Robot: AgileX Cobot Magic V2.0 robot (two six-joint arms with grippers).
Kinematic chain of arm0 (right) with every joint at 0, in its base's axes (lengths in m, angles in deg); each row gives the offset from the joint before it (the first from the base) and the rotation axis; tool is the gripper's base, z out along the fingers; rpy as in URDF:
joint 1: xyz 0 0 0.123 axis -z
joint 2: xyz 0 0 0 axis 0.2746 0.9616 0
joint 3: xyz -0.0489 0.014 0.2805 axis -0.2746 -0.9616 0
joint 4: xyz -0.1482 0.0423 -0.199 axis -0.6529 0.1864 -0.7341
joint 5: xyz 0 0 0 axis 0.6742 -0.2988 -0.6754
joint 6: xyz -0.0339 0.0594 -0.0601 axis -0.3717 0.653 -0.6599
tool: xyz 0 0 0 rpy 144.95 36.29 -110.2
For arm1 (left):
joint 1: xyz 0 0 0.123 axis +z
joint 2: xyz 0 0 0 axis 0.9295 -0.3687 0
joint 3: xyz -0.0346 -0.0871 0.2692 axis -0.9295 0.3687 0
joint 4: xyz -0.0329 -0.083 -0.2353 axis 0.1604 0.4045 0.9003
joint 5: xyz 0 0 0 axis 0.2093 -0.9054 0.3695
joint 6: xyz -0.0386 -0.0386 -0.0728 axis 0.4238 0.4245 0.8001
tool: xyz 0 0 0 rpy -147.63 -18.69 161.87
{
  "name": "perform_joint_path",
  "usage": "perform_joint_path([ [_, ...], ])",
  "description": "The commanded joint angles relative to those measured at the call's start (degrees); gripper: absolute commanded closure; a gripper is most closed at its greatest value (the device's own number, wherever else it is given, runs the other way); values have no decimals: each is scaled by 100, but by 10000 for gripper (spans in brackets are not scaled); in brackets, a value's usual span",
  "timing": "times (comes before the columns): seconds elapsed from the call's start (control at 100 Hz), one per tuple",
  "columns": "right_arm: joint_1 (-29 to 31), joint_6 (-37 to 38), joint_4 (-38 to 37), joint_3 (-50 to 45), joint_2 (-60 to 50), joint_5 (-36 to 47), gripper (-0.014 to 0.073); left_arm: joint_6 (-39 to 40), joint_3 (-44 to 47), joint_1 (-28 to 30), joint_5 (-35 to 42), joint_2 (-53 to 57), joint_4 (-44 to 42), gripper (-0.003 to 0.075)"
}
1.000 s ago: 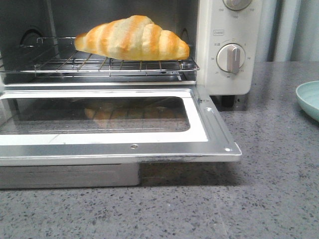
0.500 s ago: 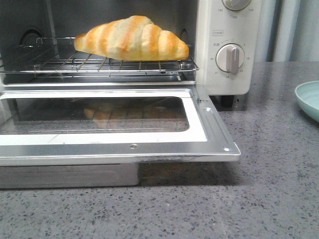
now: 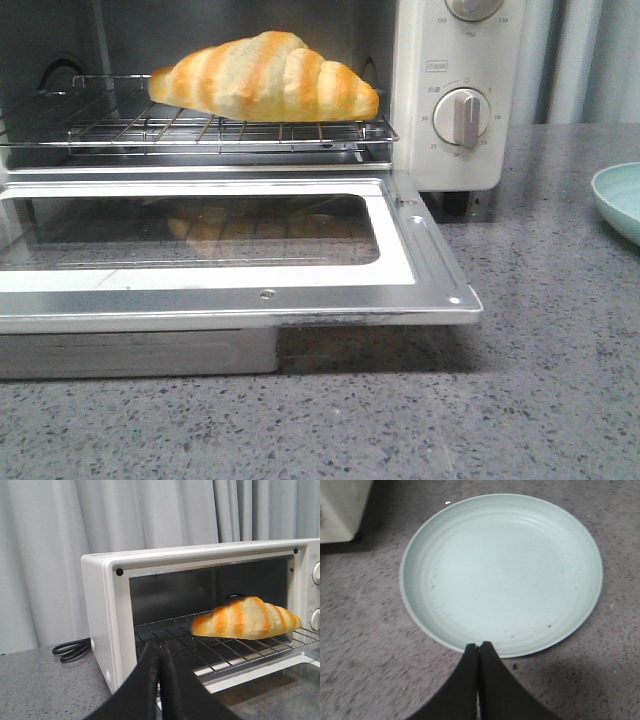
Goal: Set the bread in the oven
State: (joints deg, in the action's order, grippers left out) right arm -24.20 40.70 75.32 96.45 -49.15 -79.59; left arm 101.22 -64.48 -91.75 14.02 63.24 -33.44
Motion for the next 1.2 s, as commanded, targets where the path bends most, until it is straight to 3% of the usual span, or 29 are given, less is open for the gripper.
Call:
perform_joint_path([
  [0.0, 296, -60, -71, -238, -165, 1080, 670, 26, -152, 19, 20, 60, 115, 741],
  [0.16, 701, -175, -71, -948, -563, 2342, 670, 26, -152, 19, 20, 60, 115, 741],
  [0.37, 1175, -917, -71, -1620, -990, 3173, 670, 26, -152, 19, 20, 60, 115, 741],
  [0.55, 1570, -951, -52, -2077, -1444, 3505, 670, 26, -152, 19, 20, 60, 115, 741],
  [0.69, 1571, -1286, -52, -2401, -1860, 3804, 670, 26, -152, 19, 20, 60, 115, 741],
  [1.01, 1571, -1287, 63, -3159, -2436, 4417, 670, 26, -152, 19, 20, 60, 115, 741],
  [1.19, 1542, -1297, 275, -3192, -2436, 4073, 670, 26, -152, 19, 20, 60, 115, 741],
])
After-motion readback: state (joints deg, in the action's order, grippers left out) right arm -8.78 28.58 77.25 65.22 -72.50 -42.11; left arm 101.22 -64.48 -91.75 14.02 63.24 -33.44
